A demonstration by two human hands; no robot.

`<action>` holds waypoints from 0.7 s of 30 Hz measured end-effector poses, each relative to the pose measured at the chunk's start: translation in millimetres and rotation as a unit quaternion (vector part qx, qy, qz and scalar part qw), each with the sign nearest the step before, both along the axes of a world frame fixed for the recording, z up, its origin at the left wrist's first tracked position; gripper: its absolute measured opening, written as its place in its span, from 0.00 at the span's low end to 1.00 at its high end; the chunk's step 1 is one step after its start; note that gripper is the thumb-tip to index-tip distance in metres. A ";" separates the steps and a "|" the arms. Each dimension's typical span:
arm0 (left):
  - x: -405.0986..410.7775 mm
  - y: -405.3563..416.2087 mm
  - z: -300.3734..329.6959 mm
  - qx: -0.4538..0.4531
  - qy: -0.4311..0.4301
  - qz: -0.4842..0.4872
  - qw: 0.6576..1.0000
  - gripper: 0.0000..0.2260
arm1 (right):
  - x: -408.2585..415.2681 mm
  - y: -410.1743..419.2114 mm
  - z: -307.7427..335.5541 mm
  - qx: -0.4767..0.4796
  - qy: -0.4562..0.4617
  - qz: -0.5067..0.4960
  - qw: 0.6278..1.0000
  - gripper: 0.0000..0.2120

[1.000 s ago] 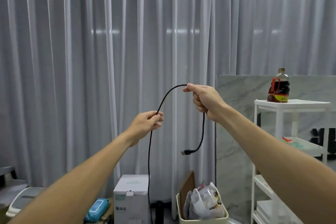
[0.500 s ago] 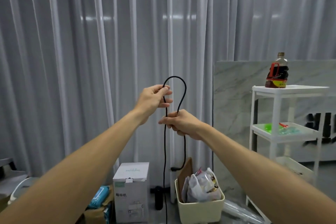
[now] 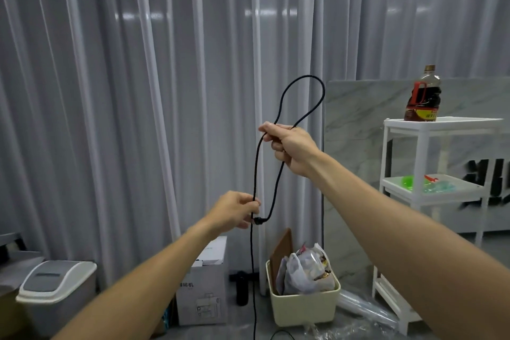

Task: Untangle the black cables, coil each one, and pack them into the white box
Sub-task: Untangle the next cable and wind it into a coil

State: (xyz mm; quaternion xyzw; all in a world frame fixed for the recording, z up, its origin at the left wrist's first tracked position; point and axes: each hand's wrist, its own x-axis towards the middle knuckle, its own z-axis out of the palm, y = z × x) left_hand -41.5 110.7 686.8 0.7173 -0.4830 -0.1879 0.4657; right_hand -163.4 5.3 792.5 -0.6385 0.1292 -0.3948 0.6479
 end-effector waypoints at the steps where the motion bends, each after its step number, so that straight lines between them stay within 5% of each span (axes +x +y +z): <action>1: 1.4 -2.1 -1.9 -0.009 -0.001 0.013 1.000 0.07 | -0.5 -3.1 -0.1 -0.001 -0.003 -0.003 1.000 0.08; 13: 19.9 -28.1 61.6 -0.155 -0.020 0.090 0.984 0.08 | 6.5 -12.6 -50.6 -0.183 0.301 -0.021 0.936 0.14; 21: 12.9 -27.8 75.8 -0.189 0.027 0.059 0.980 0.08 | 23.8 -12.7 -76.0 -0.112 0.253 -0.042 0.960 0.09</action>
